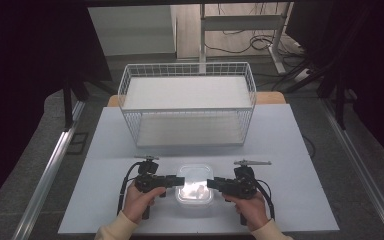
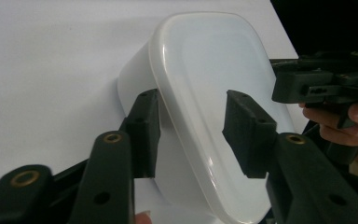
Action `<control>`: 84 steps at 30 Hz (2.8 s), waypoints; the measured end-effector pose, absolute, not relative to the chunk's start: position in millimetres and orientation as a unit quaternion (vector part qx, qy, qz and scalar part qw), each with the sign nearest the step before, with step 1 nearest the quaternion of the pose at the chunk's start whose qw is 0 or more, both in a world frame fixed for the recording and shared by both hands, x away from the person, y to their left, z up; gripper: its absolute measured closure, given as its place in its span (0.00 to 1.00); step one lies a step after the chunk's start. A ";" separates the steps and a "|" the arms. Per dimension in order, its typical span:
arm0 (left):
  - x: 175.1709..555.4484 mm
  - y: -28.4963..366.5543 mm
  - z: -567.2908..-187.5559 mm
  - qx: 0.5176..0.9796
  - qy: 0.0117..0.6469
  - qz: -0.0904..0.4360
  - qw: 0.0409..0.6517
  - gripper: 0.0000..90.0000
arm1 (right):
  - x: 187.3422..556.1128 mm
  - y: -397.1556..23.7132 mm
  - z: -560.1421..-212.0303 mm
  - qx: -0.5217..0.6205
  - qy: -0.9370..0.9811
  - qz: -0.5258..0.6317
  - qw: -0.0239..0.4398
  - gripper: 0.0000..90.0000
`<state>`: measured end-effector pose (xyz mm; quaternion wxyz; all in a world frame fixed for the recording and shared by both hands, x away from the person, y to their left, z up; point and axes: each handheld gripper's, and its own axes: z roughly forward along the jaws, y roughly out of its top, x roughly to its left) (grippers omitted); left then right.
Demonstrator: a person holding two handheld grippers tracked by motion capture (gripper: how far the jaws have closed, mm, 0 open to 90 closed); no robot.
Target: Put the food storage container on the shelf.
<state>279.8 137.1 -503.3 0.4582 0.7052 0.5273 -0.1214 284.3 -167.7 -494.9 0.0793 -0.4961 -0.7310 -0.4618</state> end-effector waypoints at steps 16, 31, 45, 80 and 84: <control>262.2 147.9 -496.8 0.703 0.510 -0.122 0.481 0.81 | 274.4 -179.7 -491.1 -0.500 -0.706 -0.485 0.125 0.84; 255.3 154.4 -493.8 0.701 0.499 -0.123 0.494 0.86 | 267.0 -182.7 -488.7 -0.488 -0.699 -0.505 0.133 0.89; 252.3 156.6 -487.9 0.707 0.493 -0.106 0.497 0.88 | 262.3 -178.1 -482.8 -0.462 -0.719 -0.508 0.104 0.90; 271.4 156.7 -405.7 0.720 0.432 -0.023 0.542 0.89 | 287.2 -179.1 -409.7 -0.392 -0.734 -0.554 0.028 0.89; 276.9 158.2 -391.3 0.719 0.428 -0.015 0.548 0.89 | 294.1 -178.0 -394.1 -0.385 -0.734 -0.559 0.023 0.89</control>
